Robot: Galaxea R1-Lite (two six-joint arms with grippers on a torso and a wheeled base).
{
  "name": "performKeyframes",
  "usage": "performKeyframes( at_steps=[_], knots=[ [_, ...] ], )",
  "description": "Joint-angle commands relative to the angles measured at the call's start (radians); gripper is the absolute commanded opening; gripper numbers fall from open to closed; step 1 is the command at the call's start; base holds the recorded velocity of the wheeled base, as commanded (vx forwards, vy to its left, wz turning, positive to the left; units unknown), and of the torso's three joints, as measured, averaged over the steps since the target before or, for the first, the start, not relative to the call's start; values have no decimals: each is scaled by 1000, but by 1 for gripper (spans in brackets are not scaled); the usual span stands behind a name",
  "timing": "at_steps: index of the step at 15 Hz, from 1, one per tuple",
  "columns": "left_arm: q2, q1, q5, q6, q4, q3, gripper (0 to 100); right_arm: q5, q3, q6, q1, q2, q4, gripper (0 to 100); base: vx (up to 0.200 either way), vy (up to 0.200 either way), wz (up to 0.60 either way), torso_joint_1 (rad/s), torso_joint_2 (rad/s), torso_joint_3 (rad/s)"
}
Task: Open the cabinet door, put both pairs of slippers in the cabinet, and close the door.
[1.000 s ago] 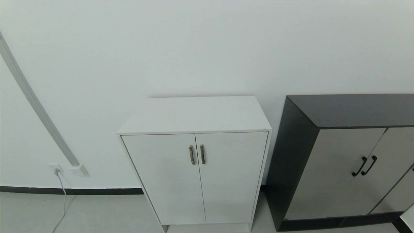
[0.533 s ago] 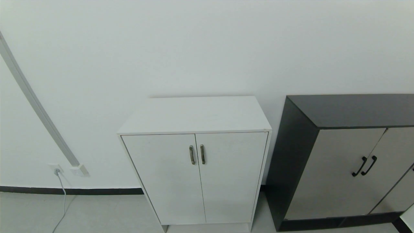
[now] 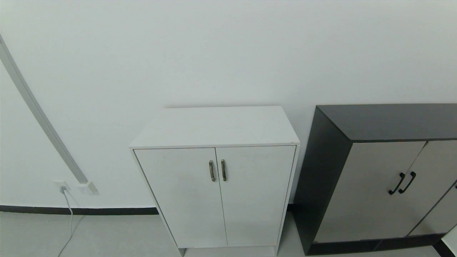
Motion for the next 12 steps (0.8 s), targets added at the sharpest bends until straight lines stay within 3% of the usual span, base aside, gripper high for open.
performKeyframes(
  at_steps=[1,6,10,12],
  knots=[
    [1,0,0,0,0,0,0,3,0,-8,15,6,-1,0,0,0,0,0,0,0],
    [1,0,0,2,0,0,0,4,-2,-17,52,20,2,0,0,0,0,0,0,0],
    [1,0,0,0,0,0,0,-3,0,-34,-83,33,2,0,0,0,0,0,0,0],
    [1,0,0,-2,0,0,0,-2,-2,-36,-82,-60,4,0,0,0,0,0,0,0]
  ],
)
